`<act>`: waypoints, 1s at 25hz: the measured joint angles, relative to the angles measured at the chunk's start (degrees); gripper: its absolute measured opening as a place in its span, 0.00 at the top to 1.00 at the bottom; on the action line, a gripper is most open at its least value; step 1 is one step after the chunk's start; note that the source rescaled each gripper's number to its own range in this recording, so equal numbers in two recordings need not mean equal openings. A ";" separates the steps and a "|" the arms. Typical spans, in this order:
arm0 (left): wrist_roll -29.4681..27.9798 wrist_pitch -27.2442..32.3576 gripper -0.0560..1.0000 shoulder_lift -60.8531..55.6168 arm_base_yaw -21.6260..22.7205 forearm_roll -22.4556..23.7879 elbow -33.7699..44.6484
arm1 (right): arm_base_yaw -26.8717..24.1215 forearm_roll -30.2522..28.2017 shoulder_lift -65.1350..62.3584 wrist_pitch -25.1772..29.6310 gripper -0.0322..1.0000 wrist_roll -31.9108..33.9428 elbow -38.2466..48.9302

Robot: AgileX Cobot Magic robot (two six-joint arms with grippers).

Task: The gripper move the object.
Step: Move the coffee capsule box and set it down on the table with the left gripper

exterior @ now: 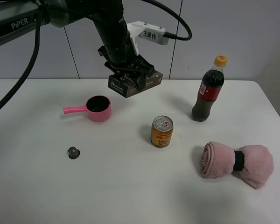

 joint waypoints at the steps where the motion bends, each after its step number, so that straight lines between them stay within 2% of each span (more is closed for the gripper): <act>1: -0.12 -0.71 0.94 -1.12 0.00 0.00 3.27 | 0.00 0.00 0.00 0.00 0.00 0.00 0.00; 5: -6.24 -10.04 0.94 -9.52 0.00 -0.06 17.64 | 0.00 0.00 0.00 0.00 0.00 0.00 0.00; 10: -19.35 -23.62 0.94 -19.75 -0.90 0.01 38.38 | 0.00 0.00 0.00 0.00 0.00 0.00 0.00; 14: -28.27 -33.96 0.94 -23.83 -2.19 0.07 50.74 | 0.00 0.00 0.00 0.00 0.00 0.00 0.00; 17: -33.85 -40.69 0.94 -23.59 -2.36 0.07 56.78 | 0.00 0.00 0.00 0.00 0.00 0.00 0.00; 20: -38.28 -45.17 0.94 -21.98 -2.36 0.91 58.62 | 0.00 0.00 0.00 0.00 0.00 0.00 0.00; 24: -43.67 -50.85 0.94 -18.56 -2.36 6.45 58.67 | 0.00 0.00 0.00 0.00 0.00 0.00 0.00; 25: -44.59 -51.71 0.94 -17.65 -2.36 6.45 58.67 | 0.00 0.00 0.00 0.00 0.00 0.00 0.00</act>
